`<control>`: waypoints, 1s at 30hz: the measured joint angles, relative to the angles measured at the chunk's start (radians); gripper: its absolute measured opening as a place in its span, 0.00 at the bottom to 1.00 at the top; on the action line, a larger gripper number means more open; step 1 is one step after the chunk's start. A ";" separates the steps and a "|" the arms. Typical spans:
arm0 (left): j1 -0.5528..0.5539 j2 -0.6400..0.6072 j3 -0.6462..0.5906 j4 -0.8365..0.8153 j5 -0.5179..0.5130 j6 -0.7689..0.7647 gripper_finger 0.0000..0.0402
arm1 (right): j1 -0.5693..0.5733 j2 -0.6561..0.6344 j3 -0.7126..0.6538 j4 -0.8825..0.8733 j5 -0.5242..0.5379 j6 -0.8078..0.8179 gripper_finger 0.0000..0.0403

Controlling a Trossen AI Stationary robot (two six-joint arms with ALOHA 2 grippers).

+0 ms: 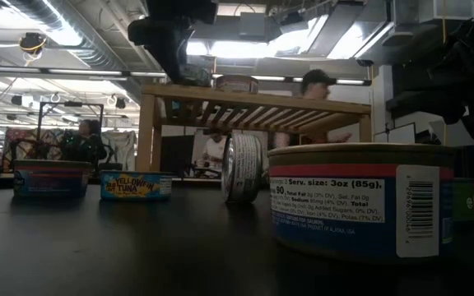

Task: Stack canned seafood by type on shelf
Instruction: Put the green and white tuna can on the shelf

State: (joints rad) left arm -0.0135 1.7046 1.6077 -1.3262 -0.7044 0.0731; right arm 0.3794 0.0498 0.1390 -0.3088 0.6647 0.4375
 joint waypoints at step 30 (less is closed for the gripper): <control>-0.185 0.000 0.090 0.113 -0.004 -0.507 0.63 | 0.000 0.000 0.000 0.000 0.000 0.000 0.60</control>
State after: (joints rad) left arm -0.1985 1.7042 1.6978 -1.2130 -0.7082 -0.4337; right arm 0.3793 0.0498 0.1390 -0.3088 0.6647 0.4377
